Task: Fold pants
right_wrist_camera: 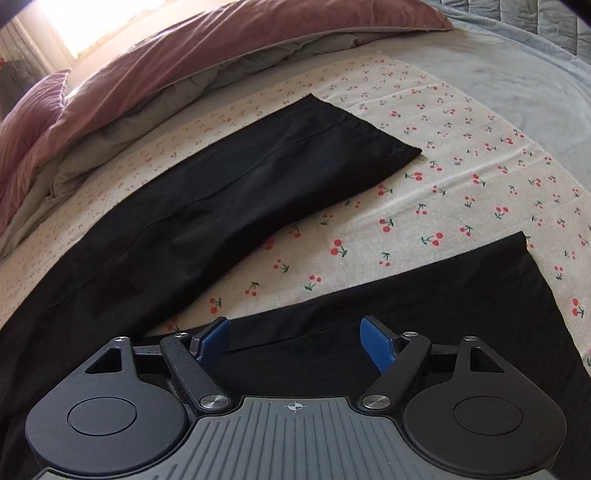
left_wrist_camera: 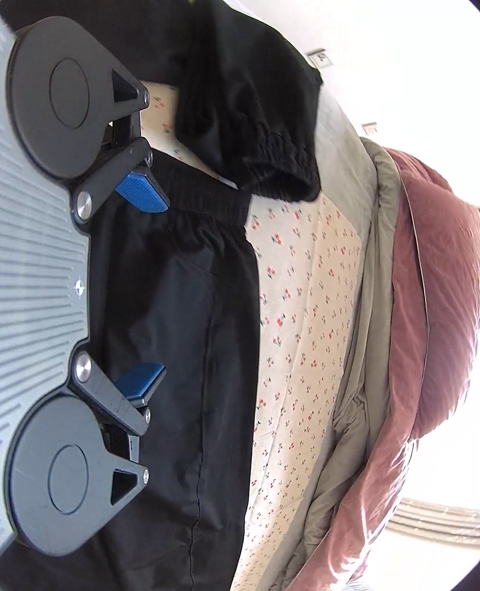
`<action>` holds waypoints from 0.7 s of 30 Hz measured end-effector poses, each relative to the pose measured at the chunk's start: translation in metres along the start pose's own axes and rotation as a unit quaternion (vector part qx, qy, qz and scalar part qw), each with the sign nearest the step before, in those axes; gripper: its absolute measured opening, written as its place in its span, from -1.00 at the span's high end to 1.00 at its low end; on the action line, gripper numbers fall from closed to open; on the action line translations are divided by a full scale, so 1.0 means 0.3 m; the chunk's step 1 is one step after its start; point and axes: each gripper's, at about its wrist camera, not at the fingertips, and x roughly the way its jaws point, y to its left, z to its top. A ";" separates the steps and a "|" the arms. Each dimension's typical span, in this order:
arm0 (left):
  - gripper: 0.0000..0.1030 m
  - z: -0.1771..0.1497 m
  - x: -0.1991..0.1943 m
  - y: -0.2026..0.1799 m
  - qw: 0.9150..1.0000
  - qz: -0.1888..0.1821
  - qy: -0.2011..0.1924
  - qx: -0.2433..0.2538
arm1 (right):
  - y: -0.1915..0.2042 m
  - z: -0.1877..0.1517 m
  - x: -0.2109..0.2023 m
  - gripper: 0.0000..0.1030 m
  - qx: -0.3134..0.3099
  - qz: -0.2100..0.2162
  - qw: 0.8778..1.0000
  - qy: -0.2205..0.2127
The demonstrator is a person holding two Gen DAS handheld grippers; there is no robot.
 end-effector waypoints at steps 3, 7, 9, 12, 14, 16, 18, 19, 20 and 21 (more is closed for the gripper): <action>-0.61 0.093 0.118 -0.128 0.999 -0.013 -0.007 0.038 | -0.015 0.033 -0.035 -0.53 -0.005 -0.001 0.999 -0.035; -0.63 0.199 0.351 -0.267 0.999 -0.006 0.022 0.024 | -0.059 0.067 -0.014 -0.53 0.003 -0.037 0.999 -0.038; -0.63 0.220 0.449 -0.334 0.998 0.008 0.043 0.047 | -0.080 0.070 0.013 -0.53 0.012 -0.034 0.999 -0.017; -0.78 0.219 0.548 -0.405 0.993 0.044 0.061 0.089 | -0.084 0.073 0.031 -0.53 0.013 -0.030 0.999 -0.005; -0.82 0.210 0.570 -0.422 0.991 0.053 0.033 0.115 | -0.069 0.082 0.036 -0.53 0.002 -0.032 0.999 -0.009; -0.69 0.215 0.576 -0.427 0.991 0.044 0.016 0.125 | -0.048 0.092 0.048 -0.53 -0.007 -0.032 0.999 -0.010; 0.14 0.207 0.570 -0.409 0.994 -0.012 0.010 0.106 | -0.032 0.096 0.062 -0.53 -0.014 -0.029 0.999 -0.005; 0.81 0.205 0.564 -0.401 0.995 -0.037 0.010 0.094 | -0.030 0.099 0.066 -0.53 -0.013 -0.027 1.000 -0.004; 1.00 0.206 0.560 -0.416 0.994 -0.049 0.012 0.092 | -0.031 0.102 0.069 -0.53 -0.009 -0.025 1.000 -0.006; 1.00 0.202 0.557 -0.426 0.994 -0.050 0.014 0.099 | -0.033 0.105 0.071 -0.53 -0.004 -0.026 1.000 -0.008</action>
